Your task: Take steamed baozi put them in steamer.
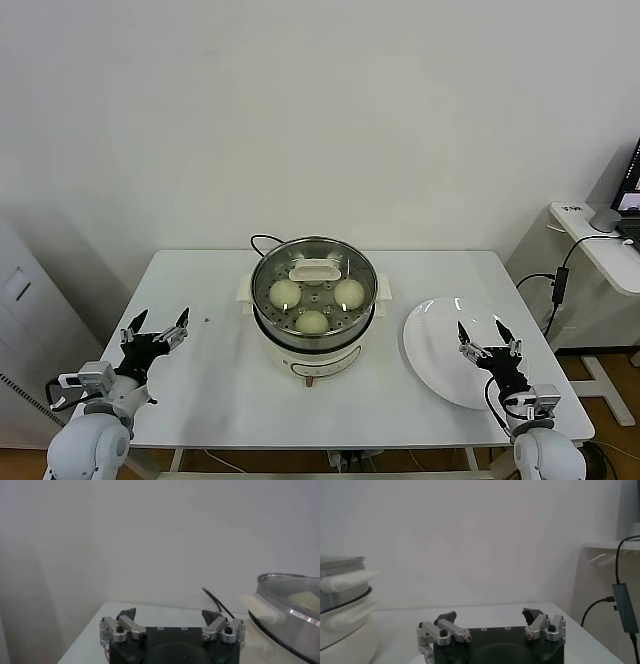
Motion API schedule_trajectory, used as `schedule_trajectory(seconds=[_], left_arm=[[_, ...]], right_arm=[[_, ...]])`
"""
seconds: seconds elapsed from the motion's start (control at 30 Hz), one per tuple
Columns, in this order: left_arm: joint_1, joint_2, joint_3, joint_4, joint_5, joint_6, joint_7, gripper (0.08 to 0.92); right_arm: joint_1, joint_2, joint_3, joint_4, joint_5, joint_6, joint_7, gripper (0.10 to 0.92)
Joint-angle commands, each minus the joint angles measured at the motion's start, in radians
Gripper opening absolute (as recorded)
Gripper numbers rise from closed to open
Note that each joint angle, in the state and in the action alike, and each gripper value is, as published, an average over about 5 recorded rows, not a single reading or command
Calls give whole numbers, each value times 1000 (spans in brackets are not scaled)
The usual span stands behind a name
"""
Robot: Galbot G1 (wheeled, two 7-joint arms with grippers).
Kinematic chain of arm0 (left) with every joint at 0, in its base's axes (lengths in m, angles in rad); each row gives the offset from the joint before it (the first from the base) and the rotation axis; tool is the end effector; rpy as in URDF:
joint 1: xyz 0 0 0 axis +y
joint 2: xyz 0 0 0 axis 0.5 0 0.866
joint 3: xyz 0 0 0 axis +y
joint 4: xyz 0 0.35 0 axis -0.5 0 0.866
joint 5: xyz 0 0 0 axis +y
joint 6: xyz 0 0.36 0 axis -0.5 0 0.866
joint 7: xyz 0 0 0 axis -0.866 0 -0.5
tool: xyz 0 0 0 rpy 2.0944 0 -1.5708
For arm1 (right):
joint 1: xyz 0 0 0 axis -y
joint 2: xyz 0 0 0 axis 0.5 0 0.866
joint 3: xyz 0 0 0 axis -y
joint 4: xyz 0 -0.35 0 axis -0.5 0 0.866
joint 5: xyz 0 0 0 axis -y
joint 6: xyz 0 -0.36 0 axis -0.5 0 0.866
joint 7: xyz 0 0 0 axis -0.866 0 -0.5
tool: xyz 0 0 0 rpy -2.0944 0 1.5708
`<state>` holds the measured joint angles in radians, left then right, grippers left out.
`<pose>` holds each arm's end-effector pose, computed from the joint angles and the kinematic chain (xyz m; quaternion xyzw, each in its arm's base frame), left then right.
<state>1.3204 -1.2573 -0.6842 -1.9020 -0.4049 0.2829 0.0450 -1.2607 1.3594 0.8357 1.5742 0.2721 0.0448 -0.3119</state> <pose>0.2683 0.1236 -0.2879 -0.0062 -0.9949 0.0339 0.0943 0.2675 -0.1813 -0.3832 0.0021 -0.9990 -0.0169 0.0424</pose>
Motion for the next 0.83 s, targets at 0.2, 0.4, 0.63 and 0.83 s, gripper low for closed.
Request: schedule_trajectory(seconds=[0.2, 0.4, 0.63, 0.83], left_arm=[[-3, -1, 0, 4, -2, 5, 2, 823], [-5, -2, 2, 7, -2, 5, 2, 823], [-3, -1, 2, 5, -3, 5, 2, 823], [-2, 0, 1, 2, -4, 5, 3, 823]], right_arm=[[2, 7, 5, 4, -43, -13, 3, 823], [2, 7, 8, 8, -54, -19, 7, 823], [-2, 13, 9, 8, -60, -19, 9, 823], [-4, 18, 7, 11, -63, -22, 7, 823]])
